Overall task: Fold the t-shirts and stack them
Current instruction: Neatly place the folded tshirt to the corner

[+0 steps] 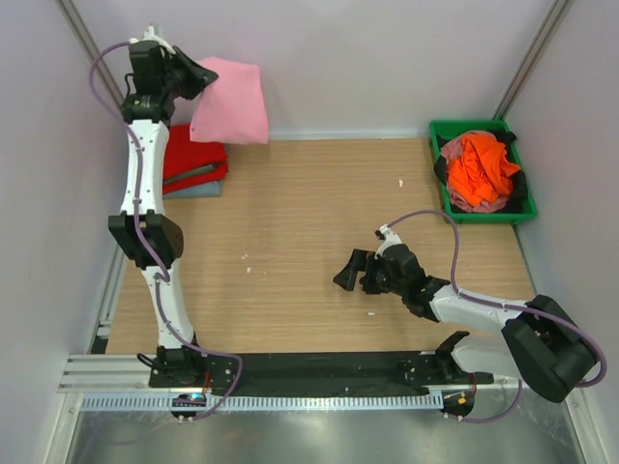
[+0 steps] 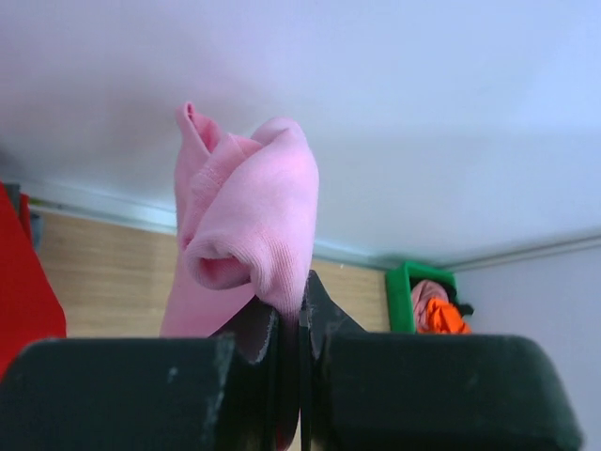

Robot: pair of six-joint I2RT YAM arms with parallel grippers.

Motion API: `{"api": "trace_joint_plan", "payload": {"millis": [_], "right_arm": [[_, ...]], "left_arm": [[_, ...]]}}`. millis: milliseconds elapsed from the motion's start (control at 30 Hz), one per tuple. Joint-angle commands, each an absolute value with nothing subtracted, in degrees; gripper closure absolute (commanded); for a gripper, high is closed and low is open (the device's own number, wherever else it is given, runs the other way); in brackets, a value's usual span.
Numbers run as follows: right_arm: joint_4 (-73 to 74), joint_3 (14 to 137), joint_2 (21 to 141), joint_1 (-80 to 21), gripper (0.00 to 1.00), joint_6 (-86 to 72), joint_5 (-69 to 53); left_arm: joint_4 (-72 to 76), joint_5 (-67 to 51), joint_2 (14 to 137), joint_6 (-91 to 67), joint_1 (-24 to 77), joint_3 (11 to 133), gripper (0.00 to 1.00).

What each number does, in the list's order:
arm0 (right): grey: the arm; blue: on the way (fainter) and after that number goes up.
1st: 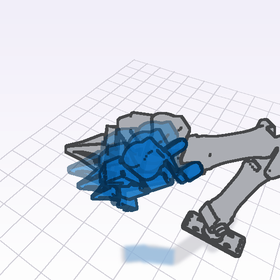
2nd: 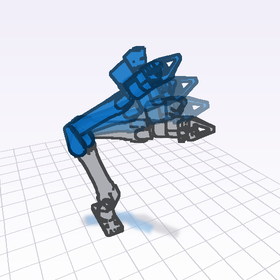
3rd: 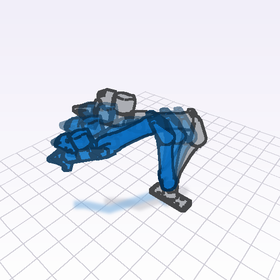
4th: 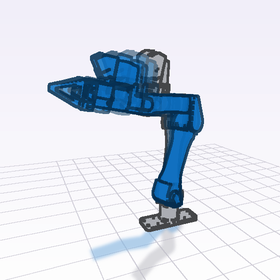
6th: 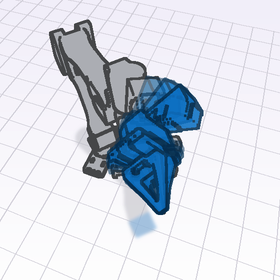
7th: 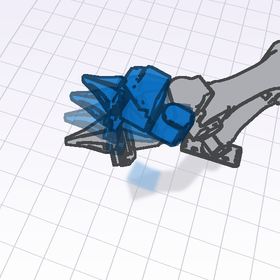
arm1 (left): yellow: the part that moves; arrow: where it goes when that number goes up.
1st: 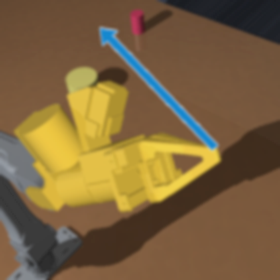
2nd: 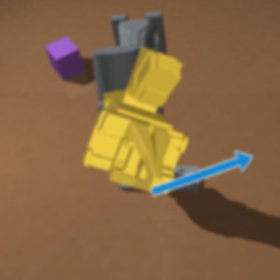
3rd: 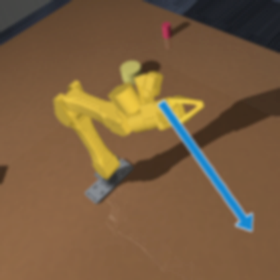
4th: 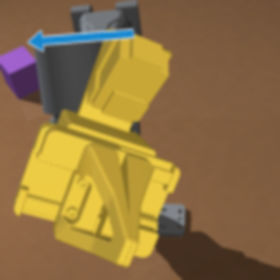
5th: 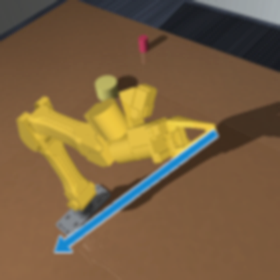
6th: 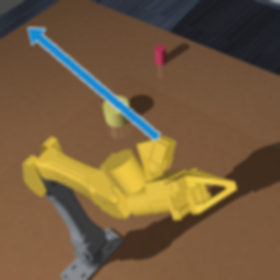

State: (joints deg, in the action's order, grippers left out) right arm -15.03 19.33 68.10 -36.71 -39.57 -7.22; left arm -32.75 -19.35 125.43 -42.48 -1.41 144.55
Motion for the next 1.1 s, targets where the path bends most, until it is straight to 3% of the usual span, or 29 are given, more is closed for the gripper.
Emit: {"api": "trace_joint_plan", "payload": {"millis": [0,700,1067], "right_arm": [[-18.0,19.5,67.3,-37.1,0.0,-39.5,-6.9],[-18.4,19.9,68.3,-37.1,0.0,-39.6,-7.0],[-18.2,20.0,68.7,-37.1,0.0,-39.6,-7.2]], "left_arm": [[-24.4,-21.5,124.9,-46.7,-5.3,148.2,1.0],[-22.6,-28.1,124.6,-47.4,-11.7,145.5,1.0],[-29.5,-25.7,123.0,-40.3,-13.7,142.6,1.0]]}}
